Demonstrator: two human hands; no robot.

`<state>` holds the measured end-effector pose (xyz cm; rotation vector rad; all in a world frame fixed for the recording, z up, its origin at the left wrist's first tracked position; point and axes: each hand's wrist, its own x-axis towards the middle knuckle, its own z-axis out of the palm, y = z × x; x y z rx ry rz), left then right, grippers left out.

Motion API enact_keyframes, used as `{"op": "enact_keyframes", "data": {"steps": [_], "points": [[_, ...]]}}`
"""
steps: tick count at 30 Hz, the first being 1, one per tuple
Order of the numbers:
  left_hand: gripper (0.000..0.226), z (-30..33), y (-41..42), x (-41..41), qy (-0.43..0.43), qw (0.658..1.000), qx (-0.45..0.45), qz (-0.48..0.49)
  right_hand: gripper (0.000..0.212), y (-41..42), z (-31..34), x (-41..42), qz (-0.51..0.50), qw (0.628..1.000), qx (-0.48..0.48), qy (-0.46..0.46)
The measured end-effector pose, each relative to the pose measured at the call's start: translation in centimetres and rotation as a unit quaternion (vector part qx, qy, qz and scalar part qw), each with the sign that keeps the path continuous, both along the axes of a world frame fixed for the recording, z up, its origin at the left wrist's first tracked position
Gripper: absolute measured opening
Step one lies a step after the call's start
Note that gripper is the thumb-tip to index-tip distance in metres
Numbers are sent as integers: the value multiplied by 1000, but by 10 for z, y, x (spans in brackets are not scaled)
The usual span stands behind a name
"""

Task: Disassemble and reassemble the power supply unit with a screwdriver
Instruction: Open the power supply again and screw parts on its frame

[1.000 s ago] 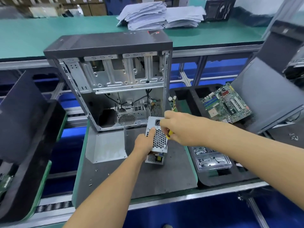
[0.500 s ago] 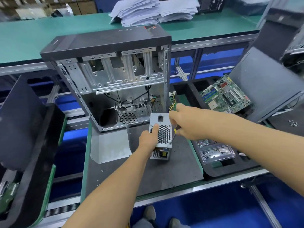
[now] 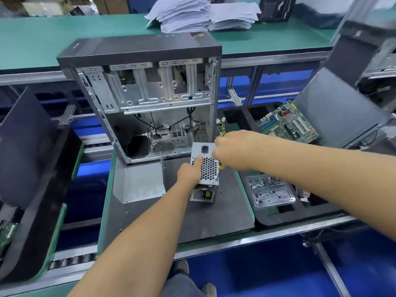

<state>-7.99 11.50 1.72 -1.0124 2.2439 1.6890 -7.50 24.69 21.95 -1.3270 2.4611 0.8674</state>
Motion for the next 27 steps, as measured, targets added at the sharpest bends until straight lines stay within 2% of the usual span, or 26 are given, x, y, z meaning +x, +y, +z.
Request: {"op": "enact_keyframes", "data": {"steps": [2,4,6,7,8,10,12,13,14,15,17,18,20,21,22,23,25,27], "points": [[74,0,3,1,1,1000,-5,0,24,1,-4,1,40,999,16,27],[73,-1,4,0,4,1000,-7,4,15,-2,-7,-2,-74,997,-23,-28],[71,-2,3,0,2,1000,3,16,21,-6,-4,-10,-226,963,-76,-125],[71,-1,2,0,1,1000,8,21,25,-6,0,-12,-267,948,-82,-153],[72,-2,2,0,0,1000,11,22,27,-7,4,-9,-259,953,-50,-148],[71,-4,2,0,-2,1000,2,13,25,-7,7,3,-117,991,55,-46],[70,-5,2,0,-2,1000,-16,3,14,-8,-2,15,70,994,75,42],[70,-4,2,0,-1,1000,-17,-1,9,-9,-4,18,124,988,73,49],[70,-4,2,-1,-1,1000,-18,-3,9,-11,-7,17,134,988,71,35],[69,-3,3,-2,-1,1000,-21,-6,8,-15,-8,10,95,993,65,11],[68,0,6,-1,-7,999,-37,-14,13,-21,-8,-10,-65,995,50,-53],[69,1,8,0,-9,999,-46,-19,19,-18,-7,-21,-159,981,31,-107],[70,1,6,2,-10,999,-48,-19,27,-6,-7,-34,-328,919,-7,-218],[70,0,4,3,-11,999,-42,-18,32,2,-7,-34,-352,905,-15,-236],[70,0,3,2,-10,999,-36,-16,38,8,-8,-32,-324,921,-7,-218],[69,0,2,2,-8,999,-34,-17,43,11,-10,-28,-259,951,15,-165],[69,-1,3,0,-8,999,-37,-23,37,12,-16,-14,-74,996,45,-34],[70,-2,5,2,-8,999,-34,-23,18,7,-14,-7,115,990,64,54]]}}
